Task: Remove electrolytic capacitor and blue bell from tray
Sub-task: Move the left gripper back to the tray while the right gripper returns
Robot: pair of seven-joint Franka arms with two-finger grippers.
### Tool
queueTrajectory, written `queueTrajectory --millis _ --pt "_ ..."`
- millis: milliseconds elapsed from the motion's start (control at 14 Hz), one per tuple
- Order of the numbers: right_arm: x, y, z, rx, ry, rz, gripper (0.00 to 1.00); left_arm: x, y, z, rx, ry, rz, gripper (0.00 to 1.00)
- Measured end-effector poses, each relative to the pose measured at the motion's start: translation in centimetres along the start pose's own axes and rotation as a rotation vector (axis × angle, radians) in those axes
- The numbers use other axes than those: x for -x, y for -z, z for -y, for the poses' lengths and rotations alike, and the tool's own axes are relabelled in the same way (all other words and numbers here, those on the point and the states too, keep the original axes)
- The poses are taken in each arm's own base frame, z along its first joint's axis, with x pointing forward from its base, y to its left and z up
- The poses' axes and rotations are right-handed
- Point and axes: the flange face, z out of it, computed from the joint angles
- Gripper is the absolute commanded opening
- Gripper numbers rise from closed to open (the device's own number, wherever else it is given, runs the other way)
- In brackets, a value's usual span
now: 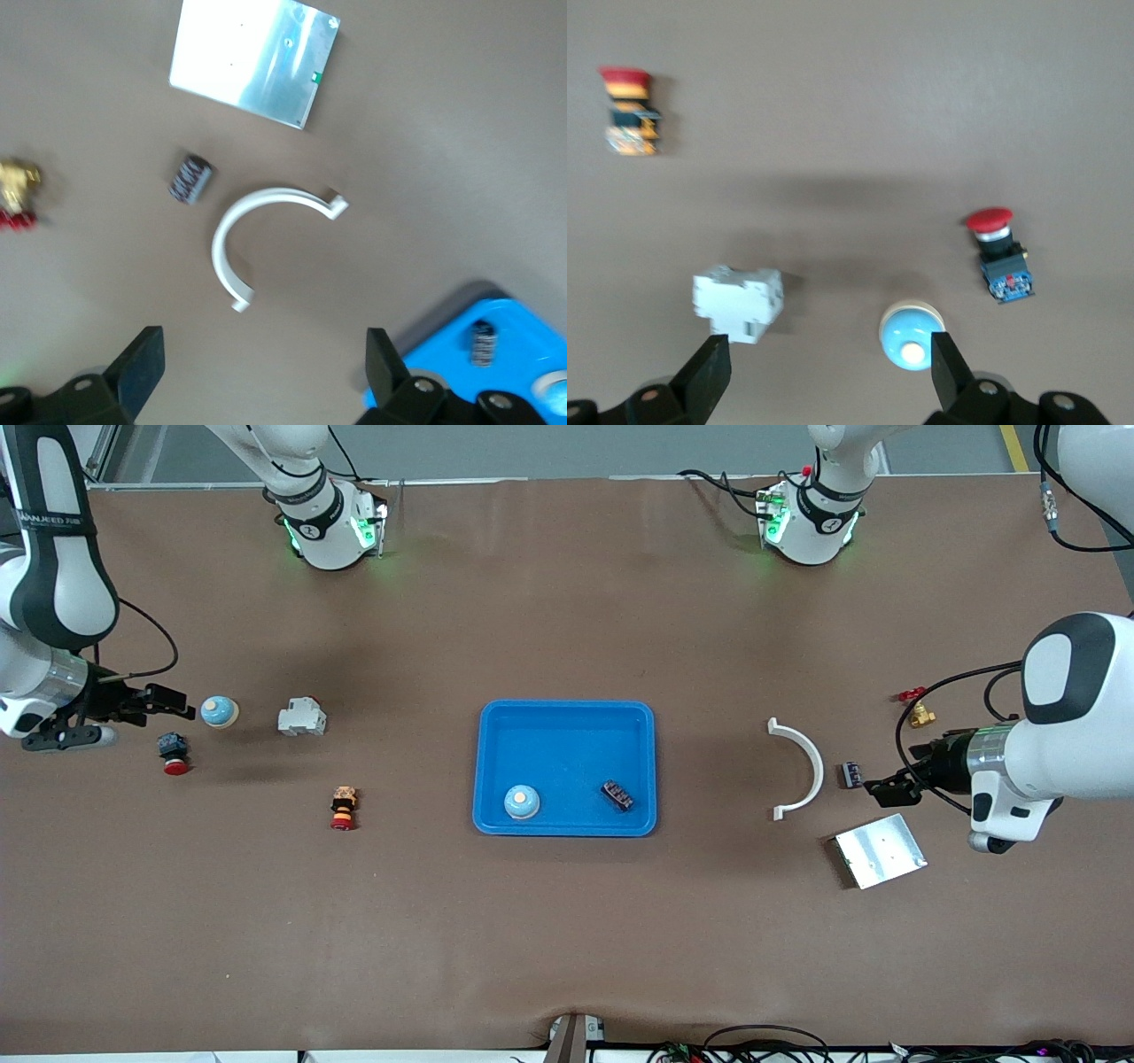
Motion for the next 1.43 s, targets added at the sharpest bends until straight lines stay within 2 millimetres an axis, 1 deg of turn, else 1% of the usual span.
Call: queueTrajectory --millis 143,285,428,570,641,713,855,998,1069,1212,1425 --pt "-1.9 2.5 3.3 0.005 -0.046 -0.001 1.0 2.2 1.2 -2.2 0.025 0.108 -0.008 1.0" --pt "-3.4 3.9 7.7 0.01 -0.104 0.007 1.0 4.2 1.6 -4.2 0.038 0.177 -0.017 1.0" --pt "-4.5 4.8 12.6 0.018 -0.188 0.013 1.0 6.3 1.3 -6.6 0.063 0.227 -0.032 1.0" --pt "-5.3 5.5 17.7 0.028 -0.284 -0.002 1.0 8.5 0.1 -9.6 0.107 0.276 -0.042 1.0" --pt "-5.5 5.6 19.8 0.034 -0.335 -0.011 1.0 9.7 -1.0 -11.4 0.129 0.294 -0.042 1.0" --pt "-5.7 5.3 21.3 0.035 -0.376 -0.019 1.0 10.9 -2.4 -13.0 0.138 0.305 -0.045 1.0" --pt "-6.2 3.9 23.8 0.037 -0.453 -0.018 1.0 13.4 -5.6 -15.9 0.133 0.306 -0.061 1.0" --pt "-6.5 2.4 26.7 0.038 -0.527 -0.017 1.0 15.4 -8.6 -18.5 0.158 0.304 -0.06 1.0" --pt "-6.7 1.9 28.2 0.034 -0.555 -0.03 1.0 16.0 -9.9 -19.5 0.182 0.306 -0.058 1.0" --pt "-7.0 1.0 31.1 0.019 -0.606 -0.06 1.0 16.5 -12.3 -21.0 0.218 0.302 -0.069 1.0" --pt "-7.6 0.4 34.5 0.003 -0.667 -0.075 1.0 17.5 -15.8 -22.7 0.234 0.289 -0.12 1.0"
